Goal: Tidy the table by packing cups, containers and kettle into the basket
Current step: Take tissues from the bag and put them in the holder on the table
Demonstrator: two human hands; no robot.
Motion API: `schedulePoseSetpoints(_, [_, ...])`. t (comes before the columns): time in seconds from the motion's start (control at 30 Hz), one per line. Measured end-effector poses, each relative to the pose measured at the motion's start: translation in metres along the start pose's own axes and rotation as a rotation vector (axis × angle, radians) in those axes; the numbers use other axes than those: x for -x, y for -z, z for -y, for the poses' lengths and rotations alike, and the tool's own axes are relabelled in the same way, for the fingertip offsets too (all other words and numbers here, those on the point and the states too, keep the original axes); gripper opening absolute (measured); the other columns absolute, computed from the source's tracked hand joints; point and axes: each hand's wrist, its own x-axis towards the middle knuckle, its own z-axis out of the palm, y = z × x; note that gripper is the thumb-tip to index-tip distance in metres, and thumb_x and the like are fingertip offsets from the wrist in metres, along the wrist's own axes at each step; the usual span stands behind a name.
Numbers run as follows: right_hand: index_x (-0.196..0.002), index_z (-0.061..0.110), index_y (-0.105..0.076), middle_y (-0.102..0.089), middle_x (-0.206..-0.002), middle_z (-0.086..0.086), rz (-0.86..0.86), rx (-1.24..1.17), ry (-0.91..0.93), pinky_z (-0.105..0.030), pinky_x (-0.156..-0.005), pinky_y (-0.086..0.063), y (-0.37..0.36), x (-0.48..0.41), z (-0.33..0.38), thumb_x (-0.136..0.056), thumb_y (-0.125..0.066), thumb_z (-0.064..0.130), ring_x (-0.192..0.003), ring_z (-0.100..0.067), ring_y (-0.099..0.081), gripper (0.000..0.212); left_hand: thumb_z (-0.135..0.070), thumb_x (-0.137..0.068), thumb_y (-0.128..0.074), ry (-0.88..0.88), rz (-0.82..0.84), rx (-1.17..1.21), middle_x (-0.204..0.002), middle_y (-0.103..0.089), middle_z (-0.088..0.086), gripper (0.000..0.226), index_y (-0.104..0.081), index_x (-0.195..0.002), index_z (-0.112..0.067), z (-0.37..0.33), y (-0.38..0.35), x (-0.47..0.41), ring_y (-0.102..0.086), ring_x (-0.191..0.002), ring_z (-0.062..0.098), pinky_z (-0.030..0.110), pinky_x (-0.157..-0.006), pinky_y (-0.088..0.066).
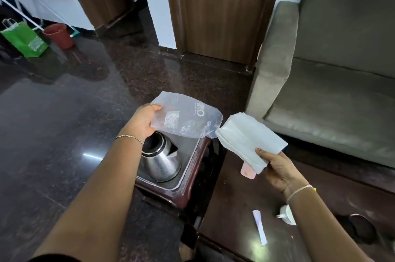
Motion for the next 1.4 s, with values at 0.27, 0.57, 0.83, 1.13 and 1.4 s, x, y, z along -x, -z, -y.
schedulePoseSetpoints(0.27, [-0.115, 0.008, -0.063, -0.074, -0.104, -0.009, -0.109, -0.085, -0.029, -0.032, -0.058, -0.058, -0.050, -0.056, -0.045, -0.086, -0.060, -0.007, -0.083, -0.022, -0.074, 0.033, -0.007, -0.094, -0.056, 0.079, 0.038, -0.217, -0.086, -0.066, 0.010, 0.009, -0.060, -0.102, -0.008, -0.001, 0.028, -0.097, -0.064, -0.071, 0.024, 0.034, -0.059, -0.053])
schedulePoseSetpoints(0.57, [-0.125, 0.002, -0.057, -0.068, -0.117, -0.014, -0.226, -0.064, -0.085, -0.034, -0.062, -0.061, -0.065, -0.115, -0.082, -0.086, -0.059, -0.010, -0.087, -0.022, -0.071, 0.041, -0.013, -0.093, -0.060, 0.089, 0.086, -0.624, -0.113, -0.067, 0.017, 0.030, -0.062, -0.121, -0.005, 0.032, 0.053, -0.181, -0.064, -0.105, 0.035, 0.048, -0.097, -0.052])
schedulePoseSetpoints(0.83, [-0.135, 0.007, -0.050, -0.064, -0.125, -0.012, -0.336, -0.074, -0.055, -0.039, -0.074, -0.060, -0.041, -0.130, -0.088, -0.084, -0.061, -0.008, -0.107, -0.025, -0.066, 0.054, 0.008, -0.084, -0.065, 0.014, 0.146, -0.765, -0.109, -0.068, 0.019, 0.028, -0.064, -0.112, 0.002, 0.063, 0.057, -0.224, -0.062, -0.088, 0.023, 0.029, -0.075, -0.050])
schedulePoseSetpoints(1.13, [-0.125, 0.008, -0.060, -0.075, -0.102, -0.004, -0.350, -0.159, -0.016, -0.029, -0.061, -0.059, -0.036, -0.133, -0.093, -0.084, -0.061, -0.007, -0.084, -0.015, -0.074, 0.044, -0.014, -0.079, -0.077, -0.179, 0.106, -1.187, -0.117, -0.064, 0.015, 0.042, -0.057, -0.114, -0.006, 0.070, 0.053, -0.243, -0.060, -0.108, 0.032, 0.033, -0.086, -0.045])
schedulePoseSetpoints(1.4, [-0.140, 0.010, -0.042, -0.063, -0.128, -0.011, -0.352, -0.159, -0.020, -0.029, -0.059, -0.059, -0.050, -0.143, -0.093, -0.082, -0.064, -0.007, -0.101, -0.020, -0.067, 0.064, -0.018, -0.074, -0.081, -0.372, 0.069, -1.562, -0.125, -0.050, 0.023, 0.064, -0.044, -0.123, -0.001, 0.072, 0.045, -0.242, -0.058, -0.110, 0.043, 0.049, -0.090, -0.049])
